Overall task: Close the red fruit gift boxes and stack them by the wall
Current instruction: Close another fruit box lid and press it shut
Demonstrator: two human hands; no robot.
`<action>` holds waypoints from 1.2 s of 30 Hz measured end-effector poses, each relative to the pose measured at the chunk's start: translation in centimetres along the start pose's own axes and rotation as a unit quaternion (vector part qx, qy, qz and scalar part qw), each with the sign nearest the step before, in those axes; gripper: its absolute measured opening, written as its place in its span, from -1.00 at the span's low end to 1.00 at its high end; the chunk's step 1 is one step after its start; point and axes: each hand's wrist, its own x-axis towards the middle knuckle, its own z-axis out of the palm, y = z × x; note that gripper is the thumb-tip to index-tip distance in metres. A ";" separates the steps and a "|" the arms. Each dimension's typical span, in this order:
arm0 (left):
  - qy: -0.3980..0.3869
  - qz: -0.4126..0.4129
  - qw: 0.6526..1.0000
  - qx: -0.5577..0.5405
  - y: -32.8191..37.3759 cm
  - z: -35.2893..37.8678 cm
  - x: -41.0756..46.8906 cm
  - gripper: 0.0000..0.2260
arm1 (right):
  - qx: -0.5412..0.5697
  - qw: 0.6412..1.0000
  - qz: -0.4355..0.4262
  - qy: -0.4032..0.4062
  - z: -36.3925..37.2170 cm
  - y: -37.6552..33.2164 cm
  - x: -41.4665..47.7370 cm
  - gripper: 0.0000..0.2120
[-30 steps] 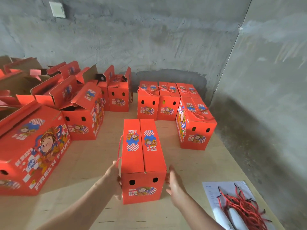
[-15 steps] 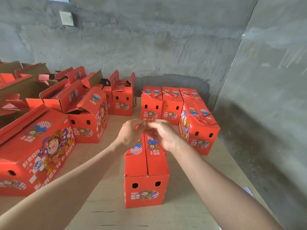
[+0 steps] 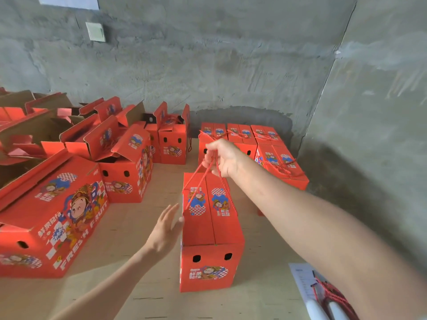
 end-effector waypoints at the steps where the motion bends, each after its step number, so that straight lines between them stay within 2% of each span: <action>1: -0.013 0.001 1.000 -0.012 0.0 -0.1 0.0 -0.58 | 0.005 1.000 0.005 0.011 0.0 -0.9 0.0 -0.68; 3: -0.019 0.019 0.997 -0.075 0.9 -0.7 0.0 -0.62 | -0.012 1.000 -0.010 0.022 -0.1 -2.9 -0.3 -0.63; 4: -0.022 0.018 0.989 -0.144 1.6 -1.1 0.0 -0.66 | -0.019 0.999 -0.026 0.020 -0.1 -4.1 -0.5 -0.62; 6: -0.023 -0.016 0.962 -0.273 3.2 -1.8 0.5 -0.70 | -0.036 0.997 -0.072 0.012 0.1 -6.4 -1.1 -0.63; 7: -0.014 -0.036 0.953 -0.301 3.9 -2.1 0.9 -0.71 | -0.046 0.994 -0.094 0.015 0.2 -7.2 -1.4 -0.65; 9: 0.007 -0.046 0.957 -0.287 5.0 -2.5 1.7 -0.76 | -0.055 0.991 -0.114 0.034 0.2 -8.2 -1.9 -0.68; 12: 0.029 -0.022 0.978 -0.205 5.4 -2.3 2.5 -0.92 | -0.052 0.993 -0.088 0.052 -0.5 -7.9 -1.6 -0.68; 14: 0.038 -0.052 0.983 -0.171 5.0 -1.7 3.0 -0.82 | -0.068 0.994 -0.070 0.057 -0.9 -6.5 -1.0 -0.68; 15: 0.027 -0.070 0.983 -0.168 4.5 -1.3 3.3 -0.78 | -0.076 0.993 -0.069 0.063 -1.1 -5.7 -0.6 -0.68; 18: -0.050 -0.069 0.988 -0.126 3.9 0.7 3.7 -0.85 | -0.081 0.990 -0.077 0.084 -1.5 -3.4 0.3 -0.73; 19: -0.061 -0.077 0.988 -0.118 3.7 1.5 3.9 -0.79 | -0.083 0.990 -0.072 0.087 -1.6 -2.8 0.6 -0.74; 21: -0.053 -0.118 0.985 -0.111 3.7 3.2 4.3 -0.55 | -0.075 0.991 -0.058 0.092 -1.6 -1.8 1.3 -0.76; 23: -0.014 -0.145 0.988 -0.049 3.9 4.7 4.7 -0.34 | -0.065 0.992 -0.037 0.098 -1.6 -1.4 1.7 -0.77; 25: 0.006 -0.134 0.991 0.004 4.2 6.0 4.8 -0.22 | -0.059 0.992 -0.026 0.109 -1.9 -1.3 2.1 -0.78; 28: 0.003 -0.115 0.993 -0.014 4.3 6.9 5.6 -0.16 | -0.056 0.991 -0.030 0.121 -2.8 -1.5 2.6 -0.79; 32: -0.019 -0.160 0.984 -0.071 3.6 7.3 6.4 -0.20 | -0.064 0.989 -0.056 0.124 -3.0 -0.6 3.6 -0.87; 34: -0.020 -0.160 0.985 -0.066 3.3 7.6 6.6 -0.21 | -0.145 0.978 -0.088 0.125 -3.4 -0.2 4.1 -0.89; 35: -0.019 -0.157 0.986 -0.061 3.2 7.6 6.7 -0.22 | -0.246 0.956 -0.109 0.118 -3.9 0.1 4.3 -0.84; 36: -0.018 -0.153 0.986 -0.058 3.1 7.7 6.7 -0.23 | -0.378 0.910 -0.131 0.110 -4.4 0.5 4.3 -0.76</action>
